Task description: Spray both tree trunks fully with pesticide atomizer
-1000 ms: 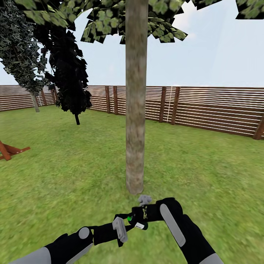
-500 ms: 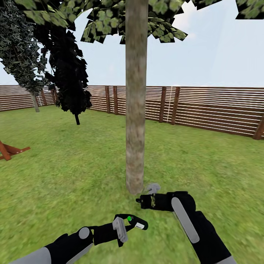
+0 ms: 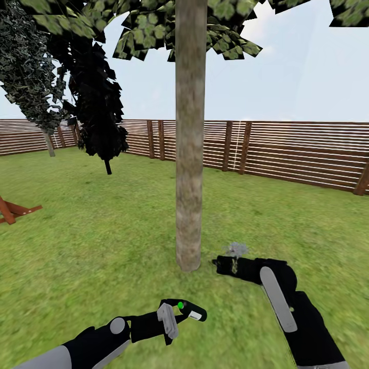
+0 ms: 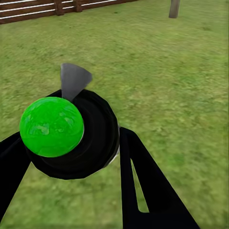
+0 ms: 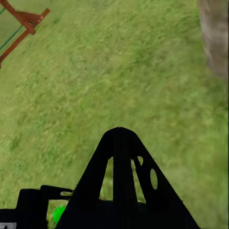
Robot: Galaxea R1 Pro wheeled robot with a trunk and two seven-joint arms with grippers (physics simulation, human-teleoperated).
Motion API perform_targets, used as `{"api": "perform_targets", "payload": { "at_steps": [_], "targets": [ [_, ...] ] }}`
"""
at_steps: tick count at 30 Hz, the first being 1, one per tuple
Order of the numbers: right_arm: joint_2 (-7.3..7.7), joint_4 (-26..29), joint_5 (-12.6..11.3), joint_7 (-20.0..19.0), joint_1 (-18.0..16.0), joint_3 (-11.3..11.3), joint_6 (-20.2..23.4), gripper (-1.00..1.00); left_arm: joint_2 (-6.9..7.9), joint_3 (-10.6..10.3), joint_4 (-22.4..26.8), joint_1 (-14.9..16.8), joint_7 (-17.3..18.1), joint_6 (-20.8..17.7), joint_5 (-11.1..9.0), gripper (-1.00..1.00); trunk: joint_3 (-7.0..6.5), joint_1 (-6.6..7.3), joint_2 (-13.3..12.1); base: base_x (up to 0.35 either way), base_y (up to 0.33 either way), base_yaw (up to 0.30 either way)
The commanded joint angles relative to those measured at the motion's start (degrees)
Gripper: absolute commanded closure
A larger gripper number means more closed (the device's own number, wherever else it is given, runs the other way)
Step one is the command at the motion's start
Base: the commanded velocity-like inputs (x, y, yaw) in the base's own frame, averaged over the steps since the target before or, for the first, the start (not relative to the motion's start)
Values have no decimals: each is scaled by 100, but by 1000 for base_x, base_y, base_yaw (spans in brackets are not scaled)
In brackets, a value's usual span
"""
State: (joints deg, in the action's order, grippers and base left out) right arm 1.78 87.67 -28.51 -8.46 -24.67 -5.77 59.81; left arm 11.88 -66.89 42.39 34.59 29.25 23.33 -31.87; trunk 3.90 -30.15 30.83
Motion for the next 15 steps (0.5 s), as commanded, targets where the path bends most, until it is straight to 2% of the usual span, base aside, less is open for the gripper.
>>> {"api": "perform_targets", "payload": {
  "at_steps": [1,2,3,6,10,12,13,14,15],
  "targets": [
    [-16,67,89,284,-5,205,19,100,2,-30,-1,12,8,12,-65,100,12,-3,11,0,0,0],
    [-31,142,121,667,-1,379,19,100,0,-29,-4,12,6,9,-65,100,12,-3,11,0,0,0],
    [-47,253,137,1247,3,558,19,100,-1,-27,-8,12,4,7,-67,100,12,-3,11,0,0,0],
    [-59,340,133,1796,5,694,19,100,-1,-26,-10,12,-2,6,-71,100,12,-3,11,0,0,0],
    [-63,370,167,2112,6,738,7,100,-6,-26,-18,12,-6,-53,-73,100,12,-3,11,0,0,0],
    [-71,374,233,2579,10,713,-285,100,-27,-24,-58,25,-75,-391,-85,100,12,-3,11,0,0,0],
    [-78,354,302,3002,48,677,-607,100,-39,-20,-125,35,-220,-744,-96,100,12,-3,11,0,0,0],
    [-89,332,346,3229,94,633,-820,100,-47,-18,-170,46,-336,-964,-106,100,12,-3,11,0,0,0],
    [-124,215,450,3648,224,459,-1348,100,-61,-4,-259,118,-624,-1455,-143,100,12,-3,11,0,0,0]
  ]
}}
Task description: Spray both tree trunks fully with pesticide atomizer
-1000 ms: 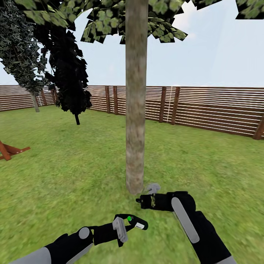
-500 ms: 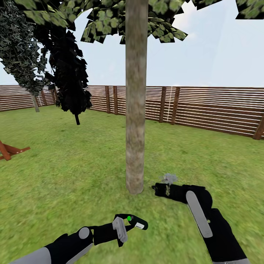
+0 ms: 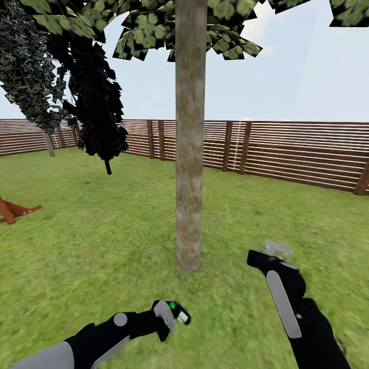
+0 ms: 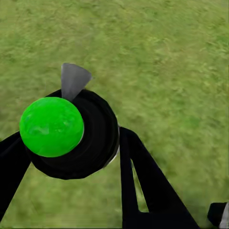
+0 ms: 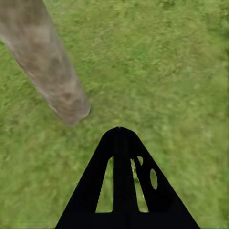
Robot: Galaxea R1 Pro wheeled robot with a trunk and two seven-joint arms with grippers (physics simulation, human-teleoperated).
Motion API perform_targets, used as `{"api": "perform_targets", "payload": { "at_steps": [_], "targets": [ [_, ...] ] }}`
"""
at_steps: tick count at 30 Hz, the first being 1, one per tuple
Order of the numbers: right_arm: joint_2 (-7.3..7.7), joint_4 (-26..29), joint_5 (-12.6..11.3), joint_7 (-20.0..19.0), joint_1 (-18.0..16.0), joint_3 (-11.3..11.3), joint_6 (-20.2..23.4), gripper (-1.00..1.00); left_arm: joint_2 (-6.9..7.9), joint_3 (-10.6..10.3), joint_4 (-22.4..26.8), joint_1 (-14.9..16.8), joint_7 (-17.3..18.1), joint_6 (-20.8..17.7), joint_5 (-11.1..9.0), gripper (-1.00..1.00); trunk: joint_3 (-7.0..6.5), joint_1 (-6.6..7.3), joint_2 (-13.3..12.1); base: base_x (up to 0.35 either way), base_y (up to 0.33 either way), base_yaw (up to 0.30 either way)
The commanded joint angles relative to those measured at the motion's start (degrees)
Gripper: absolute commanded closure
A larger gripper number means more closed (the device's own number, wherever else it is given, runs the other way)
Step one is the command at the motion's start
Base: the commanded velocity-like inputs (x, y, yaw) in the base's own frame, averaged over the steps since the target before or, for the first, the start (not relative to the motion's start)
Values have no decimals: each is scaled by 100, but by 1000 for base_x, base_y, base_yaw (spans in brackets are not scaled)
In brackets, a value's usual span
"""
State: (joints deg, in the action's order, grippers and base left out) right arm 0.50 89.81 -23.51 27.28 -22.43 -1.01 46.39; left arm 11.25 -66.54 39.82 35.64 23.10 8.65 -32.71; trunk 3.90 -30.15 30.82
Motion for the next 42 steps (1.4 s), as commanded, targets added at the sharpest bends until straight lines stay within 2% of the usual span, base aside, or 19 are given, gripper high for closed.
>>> {"api": "perform_targets", "payload": {
  "at_steps": [1,2,3,5,6,8,9,10,12,14,15,17,19,20,24,26,29,33,42],
  "targets": [
    [-1,-232,102,400,175,-293,-671,100,-13,-14,-86,143,-325,-485,-148,100,11,-3,12,0,0,0],
    [6,-529,295,618,404,-553,-1447,100,-29,4,-173,281,-607,-947,-296,100,11,-3,12,0,0,0],
    [9,-702,413,696,541,-649,-1877,100,-41,12,-214,345,-733,-1169,-394,100,11,-3,12,0,0,0],
    [2,-1584,972,883,1083,-890,-3629,100,-138,37,-315,587,-1137,-2102,-1001,100,11,-3,12,0,0,0],
    [-5,-1820,1102,908,1180,-928,-4015,100,-165,38,-327,635,-1233,-2329,-1175,100,11,-3,12,0,0,0],
    [-40,-2859,1501,966,1413,-1078,-5273,100,-234,46,-348,830,-1804,-3135,-1776,100,11,-3,12,0,0,0],
    [-45,-3129,1575,978,1445,-1129,-5519,100,-250,48,-349,870,-2035,-3292,-1893,100,11,-3,12,0,0,0],
    [-55,-3616,1678,1000,1492,-1229,-5957,100,-302,53,-353,927,-2653,-3523,-2101,100,11,-3,12,0,0,0],
    [-71,-4323,1756,1030,1541,-1344,-6657,100,-578,64,-378,973,-4199,-3754,-2526,100,11,-3,12,0,0,0],
    [-86,-4696,1791,1040,1557,-1389,-6984,100,-851,64,-373,991,-5183,-3861,-2824,100,11,-3,12,0,0,0],
    [-123,-4898,1811,1044,1564,-1409,-7113,100,-994,63,-359,1009,-5619,-3950,-2969,100,11,-3,12,0,0,0],
    [-215,-5161,1837,1047,1570,-1426,-7252,100,-1174,63,-319,1059,-6072,-4271,-3194,100,11,-3,12,0,0,0],
    [-250,-5254,1822,1049,1572,-1418,-7304,100,-1329,64,-294,1120,-6231,-4414,-3336,100,11,-3,12,0,0,0],
    [-268,-5303,1802,1048,1574,-1412,-7333,100,-1505,68,-280,1206,-6334,-4480,-3436,100,11,-3,12,0,0,0],
    [-282,-5483,1810,1047,1574,-1415,-7657,100,-1688,100,-268,1445,-6422,-4518,-3616,100,11,-3,12,0,0,0],
    [-283,-5746,1832,1047,1575,-1408,-8056,100,-1731,145,-264,1725,-6450,-4522,-3923,100,11,-3,12,41,3,0],
    [-285,-5888,1832,1049,1571,-1395,-8278,100,-1757,171,-228,2068,-6502,-4543,-4414,100,11,-3,12,216,48,-6],
    [-287,-5926,1820,1051,1567,-1387,-8340,100,-1717,191,147,2186,-6594,-4560,-4912,100,9,-3,12,288,121,-108],
    [-287,-5939,1812,1051,1568,-1385,-8356,100,-1614,287,1192,2181,-6795,-4572,-5286,100,4,-3,12,294,211,-124]
  ]
}}
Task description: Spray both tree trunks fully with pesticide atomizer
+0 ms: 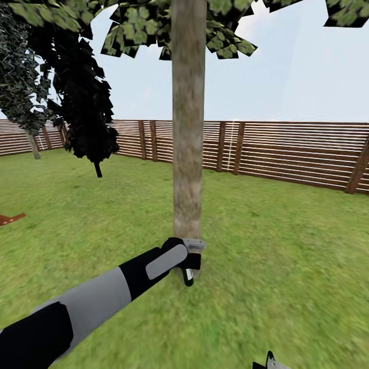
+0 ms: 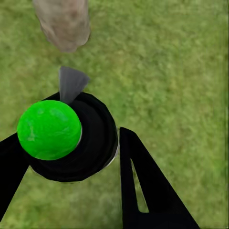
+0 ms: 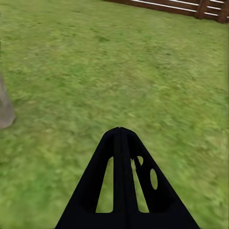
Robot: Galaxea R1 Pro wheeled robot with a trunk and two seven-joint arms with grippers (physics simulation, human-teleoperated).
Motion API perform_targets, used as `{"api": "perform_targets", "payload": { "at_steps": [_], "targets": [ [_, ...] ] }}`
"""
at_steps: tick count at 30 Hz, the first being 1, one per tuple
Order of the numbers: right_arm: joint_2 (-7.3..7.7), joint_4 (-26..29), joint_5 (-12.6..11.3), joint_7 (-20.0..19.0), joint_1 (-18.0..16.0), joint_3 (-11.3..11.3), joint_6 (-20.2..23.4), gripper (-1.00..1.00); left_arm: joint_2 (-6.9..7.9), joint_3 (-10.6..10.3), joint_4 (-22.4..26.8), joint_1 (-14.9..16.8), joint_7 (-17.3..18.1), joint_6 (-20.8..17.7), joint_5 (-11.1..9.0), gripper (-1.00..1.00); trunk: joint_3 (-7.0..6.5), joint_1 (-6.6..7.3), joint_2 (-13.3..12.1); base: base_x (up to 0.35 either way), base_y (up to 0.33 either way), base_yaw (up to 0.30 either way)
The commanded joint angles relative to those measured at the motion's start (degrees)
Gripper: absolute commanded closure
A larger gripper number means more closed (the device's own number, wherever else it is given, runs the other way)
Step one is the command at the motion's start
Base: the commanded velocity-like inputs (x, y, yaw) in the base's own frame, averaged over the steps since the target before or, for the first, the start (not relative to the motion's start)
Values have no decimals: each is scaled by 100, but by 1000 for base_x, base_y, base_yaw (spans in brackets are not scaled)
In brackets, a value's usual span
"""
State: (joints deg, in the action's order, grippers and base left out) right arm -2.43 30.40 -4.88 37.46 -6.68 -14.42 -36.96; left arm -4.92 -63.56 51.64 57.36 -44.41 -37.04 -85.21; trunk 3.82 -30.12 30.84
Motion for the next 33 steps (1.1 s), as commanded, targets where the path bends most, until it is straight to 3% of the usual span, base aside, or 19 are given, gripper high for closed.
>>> {"api": "perform_targets", "payload": {
  "at_steps": [1,4,8,9,11,15,20,33],
  "targets": [
    [6,2,-52,33,-7,-44,-22,100,25,-9,68,7,-45,-3,-75,100,12,-6,10,293,223,-20],
    [11,1,-58,33,-8,-41,-20,100,221,-6,578,2,-74,10,-221,100,12,-6,10,293,224,-9],
    [14,-4,-69,33,-8,-29,-21,100,300,-9,838,-16,-318,215,-212,100,12,-6,10,295,220,-2],
    [16,-6,-74,33,-8,-25,-21,100,309,-15,851,-26,-351,469,-148,100,12,-6,10,300,201,-1],
    [20,-7,-79,33,-8,-15,-16,100,318,-21,850,-54,-383,995,169,100,12,-6,10,305,193,0],
    [23,-8,-82,32,-8,-10,-14,100,306,-30,736,-102,-398,1358,630,100,12,-6,10,309,187,0],
    [16,-12,-83,31,-8,-10,-13,100,312,-33,751,-118,-389,1391,757,100,12,-6,10,309,176,0],
    [14,-17,-83,26,-8,-12,-13,100,312,-34,789,-120,-398,1254,772,100,-16,-6,10,107,37,-66]
  ]
}}
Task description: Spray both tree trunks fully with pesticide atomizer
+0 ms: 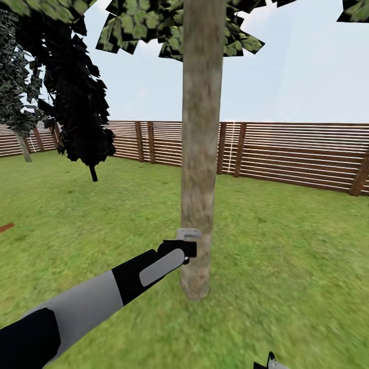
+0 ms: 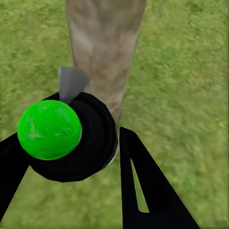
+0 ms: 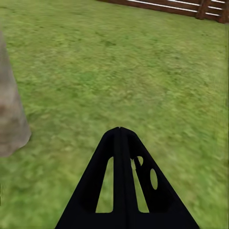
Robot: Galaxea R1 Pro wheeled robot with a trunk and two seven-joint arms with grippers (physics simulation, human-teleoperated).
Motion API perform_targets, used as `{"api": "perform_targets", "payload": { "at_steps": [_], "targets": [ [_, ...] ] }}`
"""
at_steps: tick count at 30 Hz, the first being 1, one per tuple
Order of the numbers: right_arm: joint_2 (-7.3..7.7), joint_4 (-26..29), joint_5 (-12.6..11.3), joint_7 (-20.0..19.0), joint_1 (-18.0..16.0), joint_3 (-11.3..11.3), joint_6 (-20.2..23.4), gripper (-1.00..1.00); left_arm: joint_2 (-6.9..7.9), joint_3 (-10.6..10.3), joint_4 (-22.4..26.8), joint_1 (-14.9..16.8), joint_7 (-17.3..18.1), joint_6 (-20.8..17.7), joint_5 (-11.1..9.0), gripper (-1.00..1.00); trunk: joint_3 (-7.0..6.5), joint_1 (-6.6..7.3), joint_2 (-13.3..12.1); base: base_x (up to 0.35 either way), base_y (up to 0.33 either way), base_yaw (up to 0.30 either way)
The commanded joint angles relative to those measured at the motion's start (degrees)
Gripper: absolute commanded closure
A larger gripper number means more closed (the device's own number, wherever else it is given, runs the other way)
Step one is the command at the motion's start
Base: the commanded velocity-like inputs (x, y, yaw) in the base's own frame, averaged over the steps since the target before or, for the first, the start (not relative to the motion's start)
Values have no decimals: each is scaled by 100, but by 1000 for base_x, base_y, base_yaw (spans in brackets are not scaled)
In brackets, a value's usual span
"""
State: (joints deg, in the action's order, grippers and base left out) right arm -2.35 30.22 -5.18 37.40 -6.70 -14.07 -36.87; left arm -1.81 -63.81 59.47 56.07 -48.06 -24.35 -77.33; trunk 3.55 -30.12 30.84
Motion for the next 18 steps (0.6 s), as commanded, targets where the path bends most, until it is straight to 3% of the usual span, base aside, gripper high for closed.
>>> {"api": "perform_targets", "payload": {
  "at_steps": [1,8,12,16,18],
  "targets": [
    [8,2,-57,32,-7,-45,-22,100,-6,-9,5,9,-34,-86,-17,100,11,-5,10,267,87,-45],
    [14,-12,-62,31,-7,-43,-22,100,-24,-9,-3,9,-27,-369,-54,100,11,-5,10,150,50,-184],
    [5,-19,-62,31,-7,-43,-22,100,-37,3,-42,9,-13,-1172,-221,100,11,-5,10,16,5,-78],
    [-1,-22,-58,31,-7,-48,-22,100,-9,8,-66,9,-31,-1527,-959,100,11,-5,10,3,1,-16],
    [-2,-23,-56,31,-7,-53,-22,100,-8,8,-71,9,-38,-1562,-1096,100,11,-5,10,1,0,-5]
  ]
}}
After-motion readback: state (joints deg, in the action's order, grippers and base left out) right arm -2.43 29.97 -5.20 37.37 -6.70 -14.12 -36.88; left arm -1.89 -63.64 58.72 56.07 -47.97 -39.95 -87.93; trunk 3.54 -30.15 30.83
